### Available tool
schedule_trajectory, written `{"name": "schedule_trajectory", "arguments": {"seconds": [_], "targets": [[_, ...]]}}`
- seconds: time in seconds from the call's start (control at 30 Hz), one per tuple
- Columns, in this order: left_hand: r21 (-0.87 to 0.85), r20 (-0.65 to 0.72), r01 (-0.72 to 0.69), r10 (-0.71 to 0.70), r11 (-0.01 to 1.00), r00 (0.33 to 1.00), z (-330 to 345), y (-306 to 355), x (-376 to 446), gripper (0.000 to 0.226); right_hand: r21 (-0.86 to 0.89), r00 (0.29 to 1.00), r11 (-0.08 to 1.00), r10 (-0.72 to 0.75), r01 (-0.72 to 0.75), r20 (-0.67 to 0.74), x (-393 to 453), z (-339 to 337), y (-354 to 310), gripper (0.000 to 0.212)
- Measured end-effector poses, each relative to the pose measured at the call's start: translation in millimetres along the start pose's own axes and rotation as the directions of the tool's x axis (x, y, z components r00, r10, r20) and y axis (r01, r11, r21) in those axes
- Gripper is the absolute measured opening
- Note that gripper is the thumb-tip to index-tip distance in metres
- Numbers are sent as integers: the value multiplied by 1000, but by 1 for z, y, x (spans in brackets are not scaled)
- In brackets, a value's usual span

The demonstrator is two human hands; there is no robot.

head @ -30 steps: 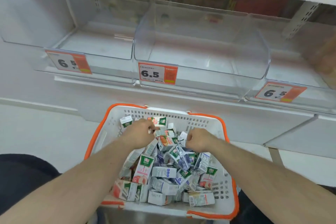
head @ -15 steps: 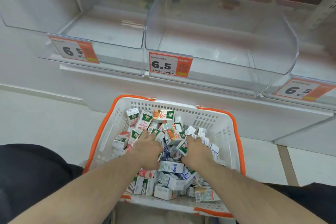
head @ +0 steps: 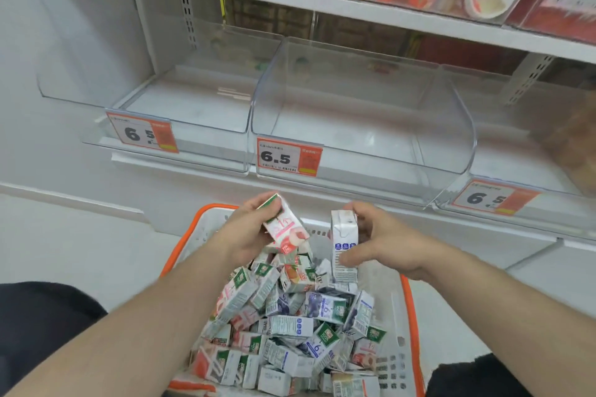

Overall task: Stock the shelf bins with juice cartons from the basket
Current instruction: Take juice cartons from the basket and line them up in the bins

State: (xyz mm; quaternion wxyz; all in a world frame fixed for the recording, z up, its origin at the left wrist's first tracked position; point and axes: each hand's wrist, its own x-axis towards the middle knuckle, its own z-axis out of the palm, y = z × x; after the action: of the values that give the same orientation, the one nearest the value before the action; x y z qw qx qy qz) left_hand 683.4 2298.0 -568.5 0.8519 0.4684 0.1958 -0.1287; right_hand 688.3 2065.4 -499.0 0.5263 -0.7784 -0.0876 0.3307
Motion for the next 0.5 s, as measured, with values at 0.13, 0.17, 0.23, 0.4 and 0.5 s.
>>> {"name": "schedule_trajectory", "arguments": {"seconds": [0.13, 0.17, 0.23, 0.4, 0.5], "targets": [[-162, 76, 148, -137, 976, 988, 23, 21, -7, 24, 48, 988, 987, -153, 151, 26, -10, -20, -22, 65], [-135, 73, 156, -147, 979, 986, 27, 23, -8, 23, 41, 984, 984, -175, 173, 30, -12, -24, -24, 66], [-16, 70, 171, -169, 985, 983, 36, 25, -9, 30, -1, 975, 976, -217, 217, 39, -15, -31, -29, 65], [776, 264, -257, 73, 576, 962, 74, 24, -14, 32, -94, 957, 955, -271, 281, 102, -27, -59, -38, 62], [787, 539, -502, -3, 359, 842, 102, 25, -21, 51, -45, 946, 949, -307, 313, 105, -32, -75, -41, 64]]}}
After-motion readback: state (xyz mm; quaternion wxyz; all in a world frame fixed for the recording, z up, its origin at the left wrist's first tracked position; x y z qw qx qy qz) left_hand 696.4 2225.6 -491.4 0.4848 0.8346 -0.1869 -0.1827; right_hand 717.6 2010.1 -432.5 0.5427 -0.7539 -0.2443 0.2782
